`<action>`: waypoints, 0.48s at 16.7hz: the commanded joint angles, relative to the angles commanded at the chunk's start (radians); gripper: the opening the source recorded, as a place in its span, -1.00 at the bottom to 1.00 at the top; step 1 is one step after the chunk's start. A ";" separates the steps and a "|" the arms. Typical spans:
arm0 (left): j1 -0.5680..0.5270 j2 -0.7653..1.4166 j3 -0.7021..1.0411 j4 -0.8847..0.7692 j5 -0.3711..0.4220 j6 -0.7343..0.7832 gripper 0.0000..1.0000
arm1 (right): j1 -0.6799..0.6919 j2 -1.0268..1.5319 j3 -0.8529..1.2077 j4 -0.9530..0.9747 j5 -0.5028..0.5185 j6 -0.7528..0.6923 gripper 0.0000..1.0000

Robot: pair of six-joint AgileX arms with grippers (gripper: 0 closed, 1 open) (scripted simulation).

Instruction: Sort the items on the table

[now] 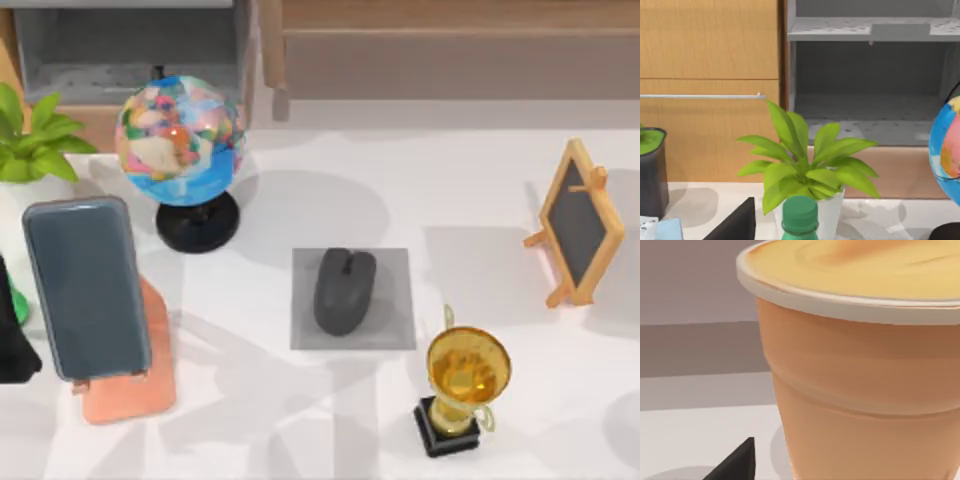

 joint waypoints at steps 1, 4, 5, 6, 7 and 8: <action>0.000 0.000 0.000 0.000 0.000 0.000 1.00 | 0.000 0.046 0.023 0.047 -0.011 0.000 1.00; 0.000 0.000 0.000 0.000 0.000 0.000 1.00 | 0.003 0.143 0.080 0.152 -0.035 0.002 1.00; 0.000 0.000 0.000 0.000 0.000 0.000 1.00 | 0.004 0.160 0.092 0.173 -0.040 0.002 1.00; 0.000 0.000 0.000 0.000 0.000 0.000 1.00 | 0.005 0.169 0.098 0.183 -0.042 0.002 1.00; 0.000 0.000 0.000 0.000 0.000 0.000 1.00 | 0.005 0.171 0.099 0.186 -0.043 0.002 1.00; 0.000 0.000 0.000 0.000 0.000 0.000 1.00 | 0.005 0.171 0.099 0.186 -0.043 0.002 1.00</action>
